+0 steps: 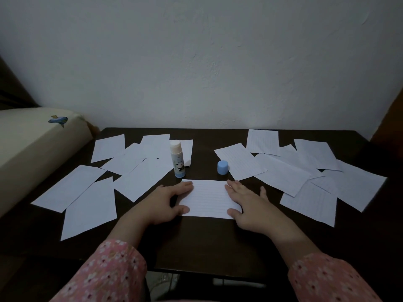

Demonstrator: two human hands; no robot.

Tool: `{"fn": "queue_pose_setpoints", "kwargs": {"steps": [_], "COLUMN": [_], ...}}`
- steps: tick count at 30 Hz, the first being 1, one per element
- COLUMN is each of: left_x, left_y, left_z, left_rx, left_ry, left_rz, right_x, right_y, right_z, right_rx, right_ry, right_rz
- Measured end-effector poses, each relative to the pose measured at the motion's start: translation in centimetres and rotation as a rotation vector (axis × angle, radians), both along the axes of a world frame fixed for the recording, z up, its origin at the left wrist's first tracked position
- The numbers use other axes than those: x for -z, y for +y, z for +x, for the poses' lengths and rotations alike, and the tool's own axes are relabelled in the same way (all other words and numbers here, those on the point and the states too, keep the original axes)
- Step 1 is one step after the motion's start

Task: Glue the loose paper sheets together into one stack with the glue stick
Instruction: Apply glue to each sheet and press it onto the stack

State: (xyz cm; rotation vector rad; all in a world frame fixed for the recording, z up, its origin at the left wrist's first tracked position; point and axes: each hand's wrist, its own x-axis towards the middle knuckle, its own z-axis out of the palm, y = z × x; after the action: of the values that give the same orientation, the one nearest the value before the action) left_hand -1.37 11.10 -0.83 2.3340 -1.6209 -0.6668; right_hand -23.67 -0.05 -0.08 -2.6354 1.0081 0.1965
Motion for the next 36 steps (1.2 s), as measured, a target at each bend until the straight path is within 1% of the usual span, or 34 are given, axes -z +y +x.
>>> {"fn": "queue_pose_setpoints", "kwargs": {"steps": [2,4,6,7,9,10,13,17,19,24,28,30,32,34,36], "left_x": [0.0,-0.2,-0.6,-0.8,-0.9,-0.9,-0.4,0.3,0.3,-0.3,-1.3,-1.8,-2.1,-2.3,-2.2], "left_y": [0.4,0.8,0.5,0.1,-0.9,-1.5,-3.2,-5.1,-5.4,-4.3,-1.8,-0.2,1.6,3.4,4.9], "left_z": [-0.1,-0.3,-0.5,-0.5,-0.5,-0.5,-0.6,-1.1,-1.1,-0.3,2.0,3.6,5.1,6.2,7.1], "left_rx": [-0.024,-0.092,-0.262,-0.370,-0.554,-0.601,-0.639,-0.594,-0.582,-0.534,-0.605,-0.653,-0.699,-0.725,-0.743], "left_ry": [0.071,0.155,0.177,0.158,0.115,0.107,0.127,0.207,0.214,0.159,0.269,0.234,0.106,-0.058,-0.124], "left_rz": [-0.077,-0.241,-0.450,-0.538,-0.637,-0.645,-0.611,-0.597,-0.589,-0.539,-0.554,-0.484,-0.366,-0.263,-0.207], "right_x": [-0.2,-0.4,-0.5,-0.6,-0.8,-0.8,-0.4,0.1,0.0,-0.9,-1.4,-1.7,-2.0,-2.7,-3.3], "right_y": [0.0,-0.1,0.1,0.3,1.0,1.4,2.3,2.4,2.3,2.3,3.4,4.0,4.3,4.6,4.8], "right_z": [-0.1,0.0,0.6,1.0,2.1,2.7,4.3,5.4,5.7,6.0,6.7,7.4,8.0,9.0,10.4], "right_rx": [0.009,0.017,0.042,0.066,0.099,0.095,0.042,0.017,0.012,-0.005,-0.014,-0.027,-0.039,-0.029,-0.024], "right_ry": [-0.029,-0.052,-0.129,-0.199,-0.352,-0.402,-0.415,-0.327,-0.279,-0.188,-0.181,-0.143,-0.117,-0.170,-0.255], "right_rz": [0.008,-0.012,-0.065,-0.093,-0.107,-0.088,-0.029,-0.021,-0.019,0.028,0.068,0.067,0.062,0.068,0.063]}}
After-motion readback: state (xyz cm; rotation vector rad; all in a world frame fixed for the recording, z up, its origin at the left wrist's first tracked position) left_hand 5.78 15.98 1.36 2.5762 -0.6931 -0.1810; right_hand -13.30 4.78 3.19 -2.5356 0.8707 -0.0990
